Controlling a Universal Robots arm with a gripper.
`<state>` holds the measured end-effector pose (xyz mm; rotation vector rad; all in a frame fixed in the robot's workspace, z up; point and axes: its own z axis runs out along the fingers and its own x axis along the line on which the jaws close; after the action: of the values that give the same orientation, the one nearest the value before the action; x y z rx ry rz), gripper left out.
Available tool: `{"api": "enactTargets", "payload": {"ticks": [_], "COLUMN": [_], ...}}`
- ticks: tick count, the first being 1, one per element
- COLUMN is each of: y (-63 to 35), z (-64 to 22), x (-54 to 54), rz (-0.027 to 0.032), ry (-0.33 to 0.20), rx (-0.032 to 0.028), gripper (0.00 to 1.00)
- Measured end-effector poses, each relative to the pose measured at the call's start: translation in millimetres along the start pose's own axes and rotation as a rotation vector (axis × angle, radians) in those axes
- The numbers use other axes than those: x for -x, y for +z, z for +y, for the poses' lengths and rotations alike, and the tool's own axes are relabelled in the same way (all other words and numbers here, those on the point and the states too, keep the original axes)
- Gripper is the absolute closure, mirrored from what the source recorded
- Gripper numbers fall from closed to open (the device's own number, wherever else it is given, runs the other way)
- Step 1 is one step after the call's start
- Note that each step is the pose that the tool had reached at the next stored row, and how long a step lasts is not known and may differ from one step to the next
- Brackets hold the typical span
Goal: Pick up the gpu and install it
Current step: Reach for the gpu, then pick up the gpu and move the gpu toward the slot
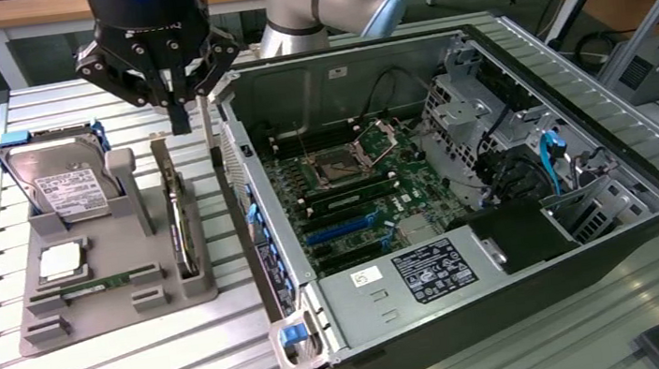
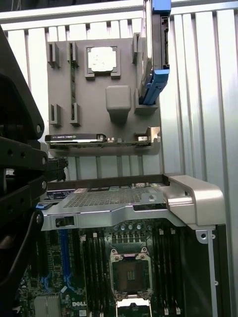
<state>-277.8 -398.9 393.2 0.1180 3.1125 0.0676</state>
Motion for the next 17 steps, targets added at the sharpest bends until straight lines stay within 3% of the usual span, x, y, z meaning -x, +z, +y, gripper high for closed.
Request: {"api": "enactTargets", "payload": {"ticks": [8,17], "y": [-0.6,-0.6], "z": [-1.6,-1.6], "x": [-21.2,-21.4], "rz": [0.0001,0.0], "ry": [0.0,0.0], "rx": [0.0,0.0], "gripper": [0.9,0.9]}}
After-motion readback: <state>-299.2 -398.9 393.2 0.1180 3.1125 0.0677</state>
